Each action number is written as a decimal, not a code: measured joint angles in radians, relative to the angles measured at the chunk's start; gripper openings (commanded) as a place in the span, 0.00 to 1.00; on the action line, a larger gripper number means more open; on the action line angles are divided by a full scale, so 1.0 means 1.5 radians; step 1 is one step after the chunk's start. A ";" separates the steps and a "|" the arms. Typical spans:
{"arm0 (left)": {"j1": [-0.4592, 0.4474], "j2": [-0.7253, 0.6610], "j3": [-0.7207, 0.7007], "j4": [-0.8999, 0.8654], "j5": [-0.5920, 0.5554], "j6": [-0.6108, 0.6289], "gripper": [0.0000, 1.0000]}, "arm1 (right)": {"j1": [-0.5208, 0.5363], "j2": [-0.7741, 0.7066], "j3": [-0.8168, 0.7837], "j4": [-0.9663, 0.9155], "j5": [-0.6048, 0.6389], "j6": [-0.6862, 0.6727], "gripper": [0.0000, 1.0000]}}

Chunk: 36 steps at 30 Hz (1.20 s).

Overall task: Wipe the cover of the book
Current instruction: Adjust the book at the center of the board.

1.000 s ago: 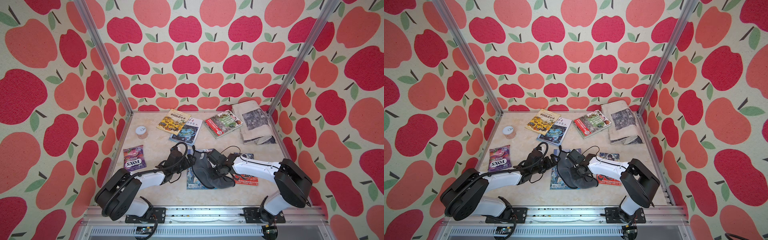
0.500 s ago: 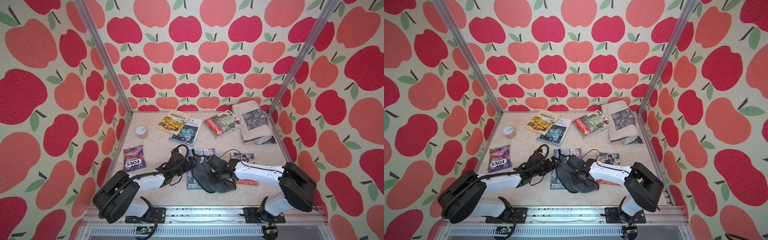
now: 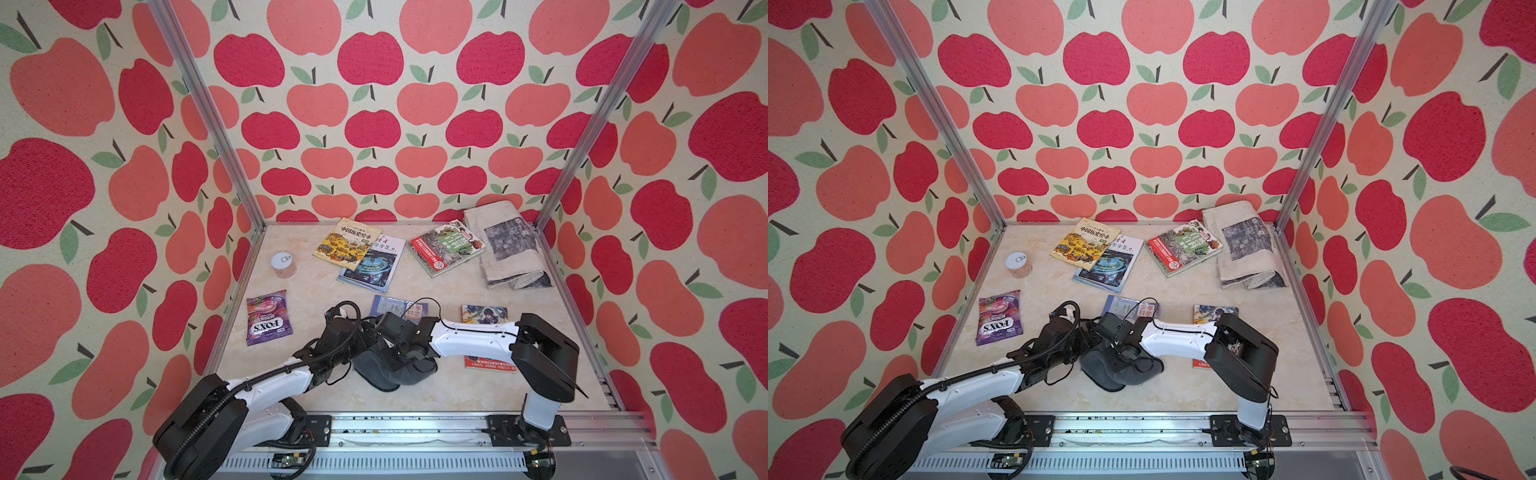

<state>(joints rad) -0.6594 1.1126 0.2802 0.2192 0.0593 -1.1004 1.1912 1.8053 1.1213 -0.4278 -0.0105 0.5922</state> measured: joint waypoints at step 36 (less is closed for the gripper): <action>-0.107 0.080 0.008 0.132 0.010 -0.109 0.99 | -0.051 -0.166 -0.159 -0.092 0.008 0.023 0.00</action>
<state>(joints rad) -0.8192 1.2324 0.2920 0.4171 0.0750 -1.2636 1.1149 1.5570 0.8833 -0.5663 0.0010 0.6266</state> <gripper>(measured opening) 0.993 0.093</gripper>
